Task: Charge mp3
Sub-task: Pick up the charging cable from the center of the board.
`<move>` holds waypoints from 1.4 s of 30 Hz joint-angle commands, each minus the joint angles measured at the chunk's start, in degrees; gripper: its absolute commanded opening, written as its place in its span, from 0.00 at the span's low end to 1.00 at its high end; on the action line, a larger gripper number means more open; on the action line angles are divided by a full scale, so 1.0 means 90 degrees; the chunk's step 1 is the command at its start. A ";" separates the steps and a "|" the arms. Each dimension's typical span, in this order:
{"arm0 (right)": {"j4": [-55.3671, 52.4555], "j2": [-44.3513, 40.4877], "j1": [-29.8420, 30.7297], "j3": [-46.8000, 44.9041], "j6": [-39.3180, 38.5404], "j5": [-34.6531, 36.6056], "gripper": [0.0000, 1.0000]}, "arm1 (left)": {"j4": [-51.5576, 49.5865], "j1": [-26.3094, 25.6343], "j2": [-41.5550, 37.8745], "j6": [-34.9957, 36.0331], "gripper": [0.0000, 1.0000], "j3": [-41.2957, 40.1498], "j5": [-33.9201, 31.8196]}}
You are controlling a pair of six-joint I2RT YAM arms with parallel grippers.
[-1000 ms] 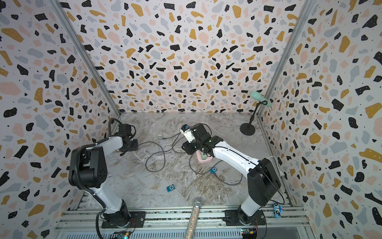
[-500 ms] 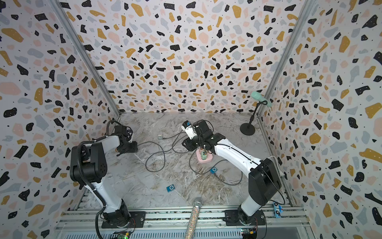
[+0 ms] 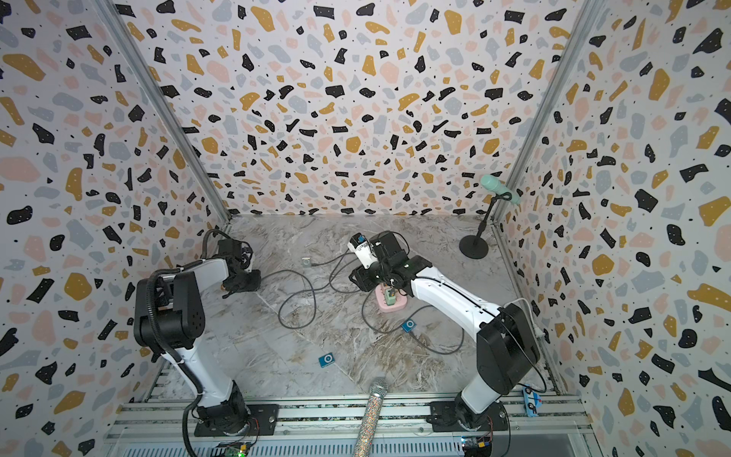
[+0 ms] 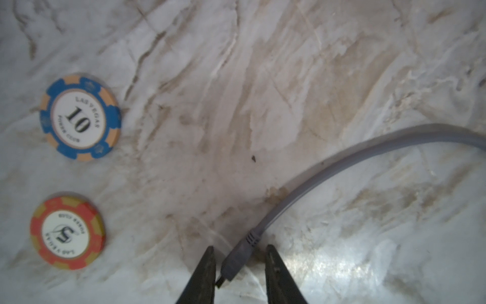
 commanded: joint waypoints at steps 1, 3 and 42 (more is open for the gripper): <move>-0.0063 -0.0388 -0.0032 -0.0081 0.0043 -0.0004 0.48 | -0.0346 -0.0094 0.0121 0.0068 0.28 -0.0091 0.0019; -0.0055 -0.0414 -0.0036 -0.0126 0.0069 -0.0001 0.48 | -0.0351 -0.0130 0.0131 0.0069 0.22 -0.0122 -0.0029; 0.0870 -0.0379 0.0330 0.0073 -0.0913 -0.1204 0.48 | -0.3370 -0.3276 -0.4561 -0.0420 0.01 0.0180 -0.0597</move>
